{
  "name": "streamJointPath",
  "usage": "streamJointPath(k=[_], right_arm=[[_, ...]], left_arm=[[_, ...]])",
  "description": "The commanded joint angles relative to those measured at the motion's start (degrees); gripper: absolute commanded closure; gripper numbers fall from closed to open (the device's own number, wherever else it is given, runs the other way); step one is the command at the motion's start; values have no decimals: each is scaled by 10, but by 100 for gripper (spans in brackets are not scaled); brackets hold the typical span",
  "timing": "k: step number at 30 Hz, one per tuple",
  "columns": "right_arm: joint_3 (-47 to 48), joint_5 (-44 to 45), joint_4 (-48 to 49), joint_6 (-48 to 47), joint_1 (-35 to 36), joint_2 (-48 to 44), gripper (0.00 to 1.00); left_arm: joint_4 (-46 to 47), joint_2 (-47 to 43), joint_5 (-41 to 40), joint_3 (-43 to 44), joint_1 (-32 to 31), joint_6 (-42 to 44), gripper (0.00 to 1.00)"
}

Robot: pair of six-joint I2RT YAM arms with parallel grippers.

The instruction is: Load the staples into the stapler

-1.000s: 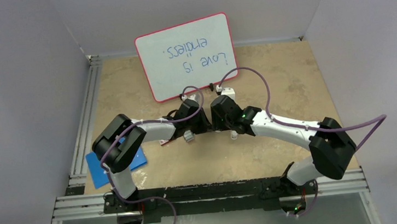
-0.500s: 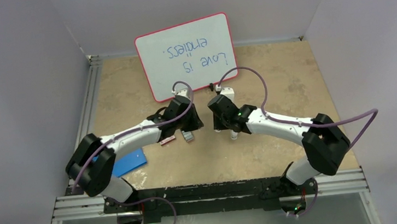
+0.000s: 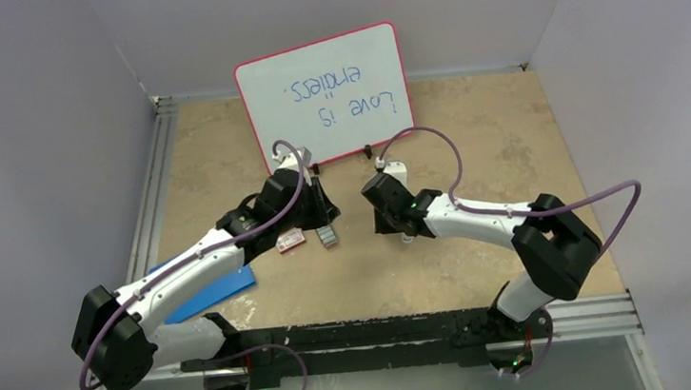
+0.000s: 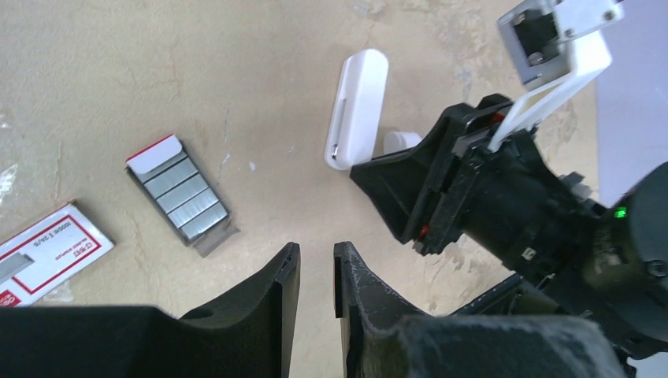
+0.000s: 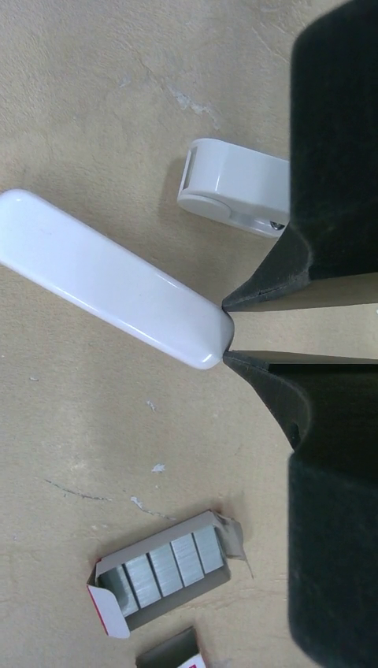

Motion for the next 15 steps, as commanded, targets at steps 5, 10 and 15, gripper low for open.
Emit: streamJointPath(k=[5,10,15], right_arm=[[-2,13,-14,14,-13,-13,73],[31,39,-24,13,-16,-69,69],[43,51,-27,12,-17,-98,60]], left_arm=[[-17,-4,-5,-2,1,9,77],[-25,-10,-10,-3,1,6,77],[-38,-20,-11,-2,2,1,76]])
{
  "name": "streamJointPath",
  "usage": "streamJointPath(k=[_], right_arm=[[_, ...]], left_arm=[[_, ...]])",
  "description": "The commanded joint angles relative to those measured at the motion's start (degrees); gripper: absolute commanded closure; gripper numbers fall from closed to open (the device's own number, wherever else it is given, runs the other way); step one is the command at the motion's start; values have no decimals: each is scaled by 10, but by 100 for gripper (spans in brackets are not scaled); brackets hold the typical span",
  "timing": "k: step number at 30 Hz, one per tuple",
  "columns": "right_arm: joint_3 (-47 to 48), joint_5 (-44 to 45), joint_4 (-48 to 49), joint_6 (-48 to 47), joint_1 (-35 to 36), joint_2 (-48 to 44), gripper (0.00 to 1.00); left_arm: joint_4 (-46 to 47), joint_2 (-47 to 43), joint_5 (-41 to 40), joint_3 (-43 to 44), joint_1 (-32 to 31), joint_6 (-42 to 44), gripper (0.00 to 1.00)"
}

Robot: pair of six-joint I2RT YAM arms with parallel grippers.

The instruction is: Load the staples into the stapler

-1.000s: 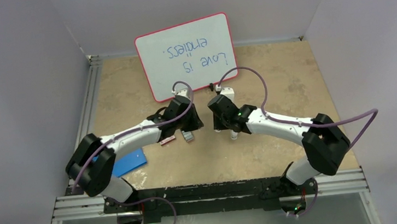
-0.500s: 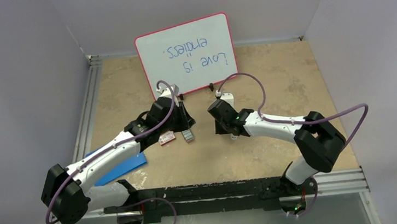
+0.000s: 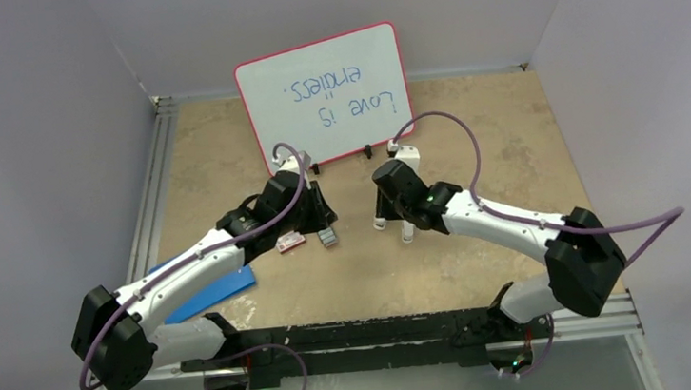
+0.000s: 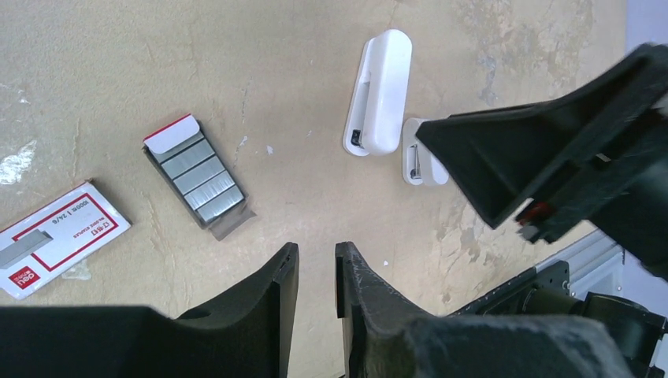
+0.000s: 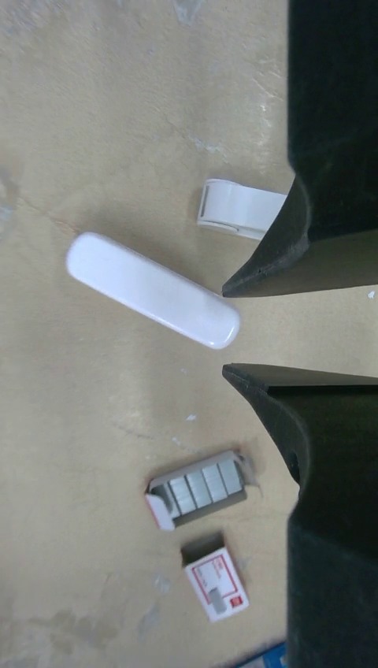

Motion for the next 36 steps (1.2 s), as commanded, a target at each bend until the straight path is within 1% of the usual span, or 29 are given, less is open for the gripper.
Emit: streamJointPath(k=[1,3,7,10,11,14,17,18,19,20,25,30,34,36], right_arm=[[30,37,-12,5,-3,-28,59],[33,47,-20,8,-3,-34,56],[36,67,-25,0,-3,-93,50],[37,86,-34,-25,-3,-165,42],[37,93,-39,-35,-3,-189,38],[42,117,-63,-58,-3,-268,27],[62,142,-86,-84,-3,-330,17],[70,151,-88,-99,-3,-347,9],[78,172,-77,-124,-3,-360,3],[90,186,-77,-132,-3,-370,2],[147,230,-95,-152,-3,-398,1],[190,231,-73,-181,-3,-432,1],[216,225,-76,-190,-3,-438,1],[220,222,-79,-188,-3,-437,1]], left_arm=[[-9,-24,-10,4,2,0,76],[-23,-36,-15,6,2,-3,73],[-65,-90,-23,18,2,2,61],[-108,-159,-42,30,1,23,44],[-123,-186,-53,37,2,32,40],[-175,-254,-92,71,1,63,35],[-235,-297,-131,128,1,96,32],[-253,-308,-143,147,1,104,31],[-267,-318,-151,167,1,113,31],[-276,-327,-156,185,1,125,31],[-287,-382,-163,242,1,173,30],[-299,-418,-157,269,2,193,30],[-312,-430,-152,281,2,194,29],[-313,-428,-142,282,2,191,26]])
